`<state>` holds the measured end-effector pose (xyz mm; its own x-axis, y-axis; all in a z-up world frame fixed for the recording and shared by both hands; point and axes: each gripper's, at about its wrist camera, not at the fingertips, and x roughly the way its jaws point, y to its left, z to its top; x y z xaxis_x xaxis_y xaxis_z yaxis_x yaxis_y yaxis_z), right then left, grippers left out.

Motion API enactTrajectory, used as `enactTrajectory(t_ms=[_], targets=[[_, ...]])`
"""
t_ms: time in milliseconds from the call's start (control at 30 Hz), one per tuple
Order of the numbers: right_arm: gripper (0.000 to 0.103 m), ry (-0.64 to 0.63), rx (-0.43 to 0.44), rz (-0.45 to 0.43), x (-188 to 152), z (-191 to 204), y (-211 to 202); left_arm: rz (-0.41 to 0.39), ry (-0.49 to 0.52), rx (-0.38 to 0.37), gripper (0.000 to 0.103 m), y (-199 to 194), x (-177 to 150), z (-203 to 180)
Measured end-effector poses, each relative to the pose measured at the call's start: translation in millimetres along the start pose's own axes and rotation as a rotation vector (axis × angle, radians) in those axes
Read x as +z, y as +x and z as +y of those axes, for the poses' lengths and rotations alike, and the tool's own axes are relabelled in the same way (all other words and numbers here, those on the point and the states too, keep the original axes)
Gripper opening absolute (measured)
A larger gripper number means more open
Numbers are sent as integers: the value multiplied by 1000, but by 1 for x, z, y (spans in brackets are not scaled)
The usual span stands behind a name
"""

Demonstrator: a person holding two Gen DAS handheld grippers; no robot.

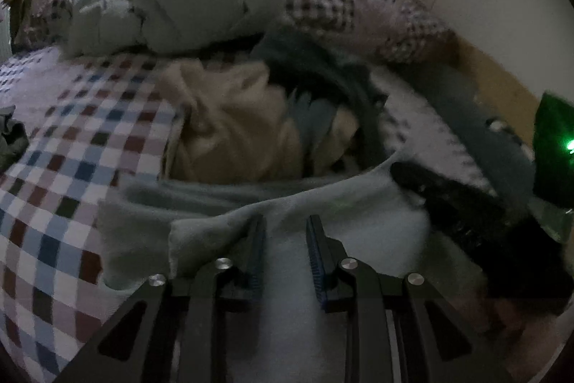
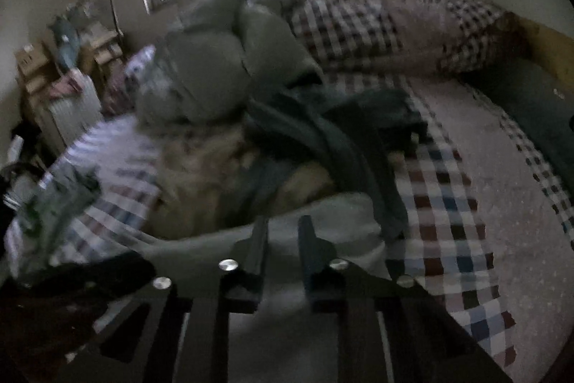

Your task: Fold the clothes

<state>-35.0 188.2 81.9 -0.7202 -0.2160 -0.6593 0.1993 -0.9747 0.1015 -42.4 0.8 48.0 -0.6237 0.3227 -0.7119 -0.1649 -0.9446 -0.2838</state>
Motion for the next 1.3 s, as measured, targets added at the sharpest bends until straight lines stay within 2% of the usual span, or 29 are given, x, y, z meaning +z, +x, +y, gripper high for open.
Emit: enactTrajectory(t_ms=[100,167,267,467,533,633,700,833,933,1033,1200,1300], targets=[[13,-18,-15,9,-15,-5,16,-20,47,4,16,10,-15,4],[10,-29,-26,3,-22,-6,21,-61,78,6,15,11,-24,5],[10,-53,-66,4,-31,-2,32,-76,100,27,16,13,-28,3],[13,-108,-133,8,-37,8,41,-90,87,13,15,6,-26,5],[12,-101,-137,-4,-35,8,35,-74,66,12,16,-5,-26,6],[14,-60,-149,-47,-35,12,8,-90,58,19,20,-29,-38,4],[15,-37,-136,-74,-38,17,-14,-96,83,20,26,-40,-49,0],[15,-15,-84,-66,-61,29,-45,-120,142,56,26,-60,-71,-12],[15,-30,-77,-33,-86,39,-59,-129,168,76,26,-71,-85,-17],[15,-55,-87,-24,-105,44,-63,-91,176,85,26,-70,-97,-17],[15,-95,-102,-12,-130,47,-56,-74,238,124,26,-62,-109,-21],[15,-127,-119,-34,-138,50,-52,-74,243,111,27,-64,-111,-17]])
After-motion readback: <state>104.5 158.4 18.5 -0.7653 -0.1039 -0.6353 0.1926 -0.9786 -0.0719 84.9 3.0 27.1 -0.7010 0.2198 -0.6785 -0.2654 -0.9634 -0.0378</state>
